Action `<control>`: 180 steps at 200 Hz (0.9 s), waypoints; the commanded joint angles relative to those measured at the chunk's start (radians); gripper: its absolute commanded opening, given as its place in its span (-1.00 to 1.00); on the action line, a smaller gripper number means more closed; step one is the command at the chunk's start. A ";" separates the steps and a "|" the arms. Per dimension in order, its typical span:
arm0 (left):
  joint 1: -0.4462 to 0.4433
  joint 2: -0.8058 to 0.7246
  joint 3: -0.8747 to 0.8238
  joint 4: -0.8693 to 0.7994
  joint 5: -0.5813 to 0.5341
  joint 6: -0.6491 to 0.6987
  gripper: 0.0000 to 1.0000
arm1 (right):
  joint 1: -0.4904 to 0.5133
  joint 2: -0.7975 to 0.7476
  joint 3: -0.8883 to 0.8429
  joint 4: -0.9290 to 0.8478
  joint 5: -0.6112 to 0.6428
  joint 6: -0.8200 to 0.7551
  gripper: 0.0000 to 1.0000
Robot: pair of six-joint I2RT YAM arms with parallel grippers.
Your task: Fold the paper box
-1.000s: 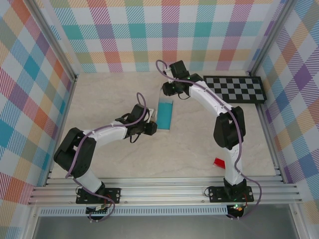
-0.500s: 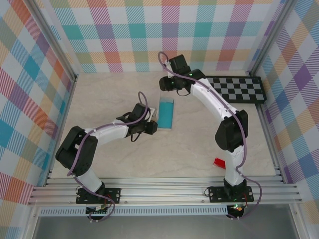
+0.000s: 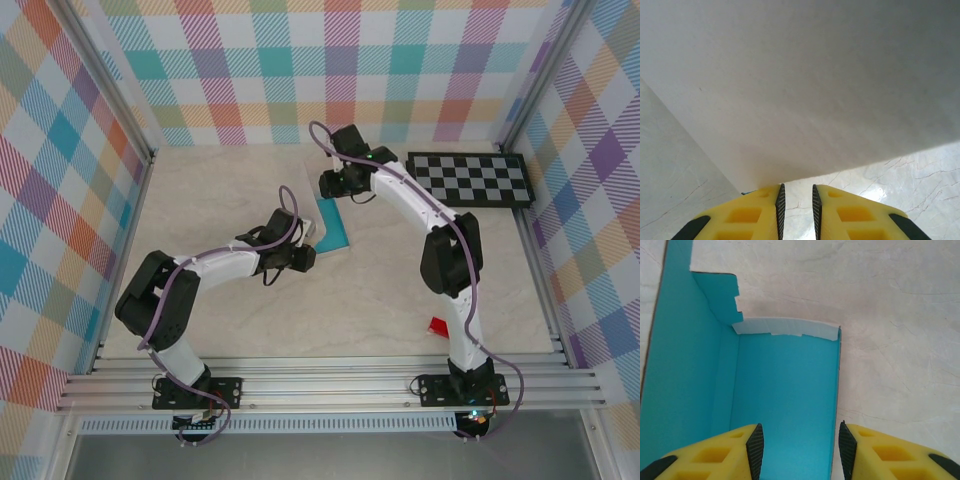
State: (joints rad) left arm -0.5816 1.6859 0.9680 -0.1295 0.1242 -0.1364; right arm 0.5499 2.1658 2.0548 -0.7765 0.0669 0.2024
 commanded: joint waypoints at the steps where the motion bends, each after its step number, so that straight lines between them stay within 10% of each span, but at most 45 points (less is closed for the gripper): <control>1: -0.006 0.008 0.031 -0.024 -0.015 0.026 -0.50 | 0.005 -0.088 -0.010 -0.006 0.036 0.003 -0.07; 65: 0.032 -0.088 0.021 -0.031 0.010 0.014 -0.48 | 0.024 -0.127 0.116 -0.083 -0.156 -0.100 -0.02; 180: 0.095 -0.081 0.017 -0.006 0.071 -0.008 -0.47 | 0.092 0.118 0.368 -0.231 -0.148 -0.122 0.05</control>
State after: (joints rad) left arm -0.4988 1.5894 0.9844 -0.1513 0.1730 -0.1383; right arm 0.6422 2.2421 2.3669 -0.9550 -0.0723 0.0887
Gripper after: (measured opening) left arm 0.264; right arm 0.534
